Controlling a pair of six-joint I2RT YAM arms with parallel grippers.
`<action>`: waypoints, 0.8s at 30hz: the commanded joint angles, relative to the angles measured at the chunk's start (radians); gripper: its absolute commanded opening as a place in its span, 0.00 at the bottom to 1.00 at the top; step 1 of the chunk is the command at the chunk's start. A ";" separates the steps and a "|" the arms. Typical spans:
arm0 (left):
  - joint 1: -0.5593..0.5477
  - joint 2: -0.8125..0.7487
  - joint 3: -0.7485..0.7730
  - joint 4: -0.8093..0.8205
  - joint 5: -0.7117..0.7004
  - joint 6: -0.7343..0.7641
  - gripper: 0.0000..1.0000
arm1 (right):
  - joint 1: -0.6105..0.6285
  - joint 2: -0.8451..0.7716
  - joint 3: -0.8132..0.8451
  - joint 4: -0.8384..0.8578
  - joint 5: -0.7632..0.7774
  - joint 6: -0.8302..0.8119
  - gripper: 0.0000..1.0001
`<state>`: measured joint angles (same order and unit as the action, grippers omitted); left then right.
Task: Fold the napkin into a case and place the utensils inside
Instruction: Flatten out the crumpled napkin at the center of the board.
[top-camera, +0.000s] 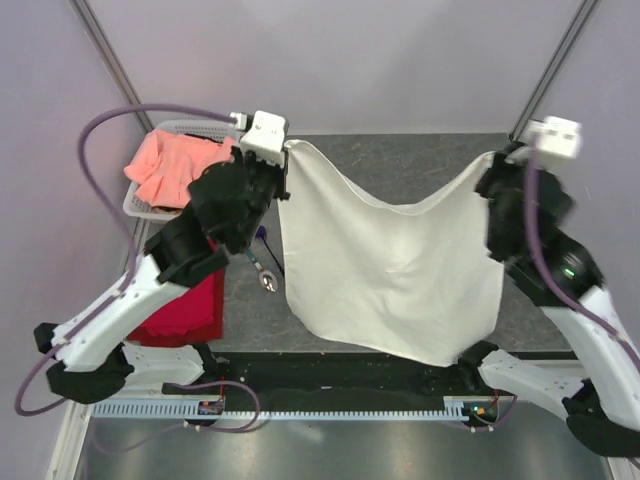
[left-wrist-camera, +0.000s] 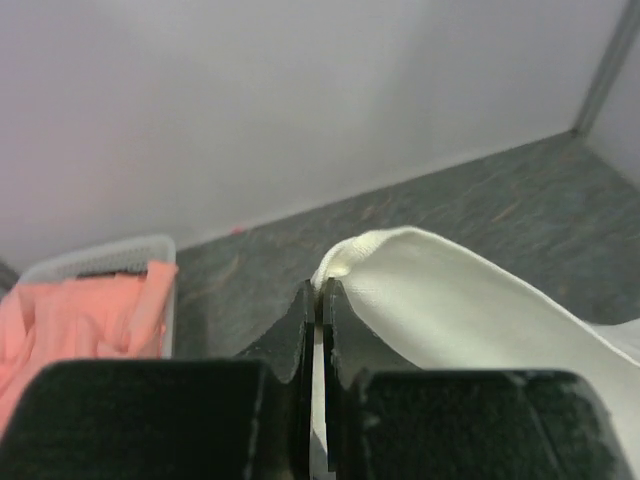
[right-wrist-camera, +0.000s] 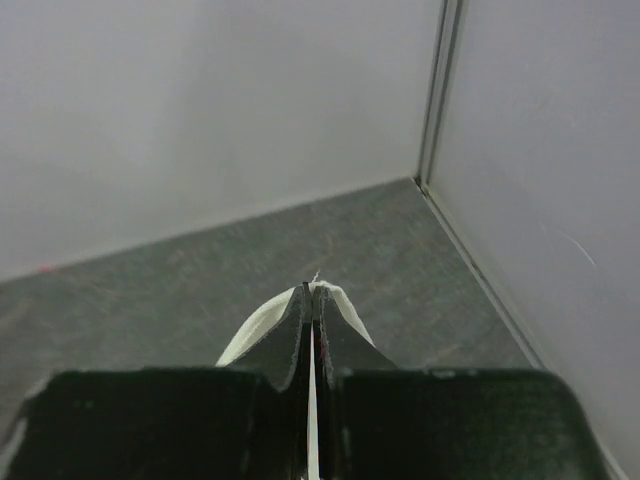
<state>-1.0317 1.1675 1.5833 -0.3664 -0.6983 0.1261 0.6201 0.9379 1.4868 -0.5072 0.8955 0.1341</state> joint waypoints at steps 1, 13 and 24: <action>0.266 0.091 -0.063 -0.034 0.276 -0.270 0.02 | -0.088 0.099 -0.154 0.133 0.021 -0.035 0.00; 0.657 0.651 -0.005 0.272 0.806 -0.474 0.02 | -0.526 0.674 -0.151 0.349 -0.483 0.090 0.00; 0.720 1.001 0.356 0.262 0.985 -0.431 0.02 | -0.586 1.076 0.197 0.360 -0.578 0.048 0.00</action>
<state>-0.3134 2.1410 1.8294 -0.1749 0.1905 -0.2920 0.0582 1.9812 1.5742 -0.1959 0.3687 0.1886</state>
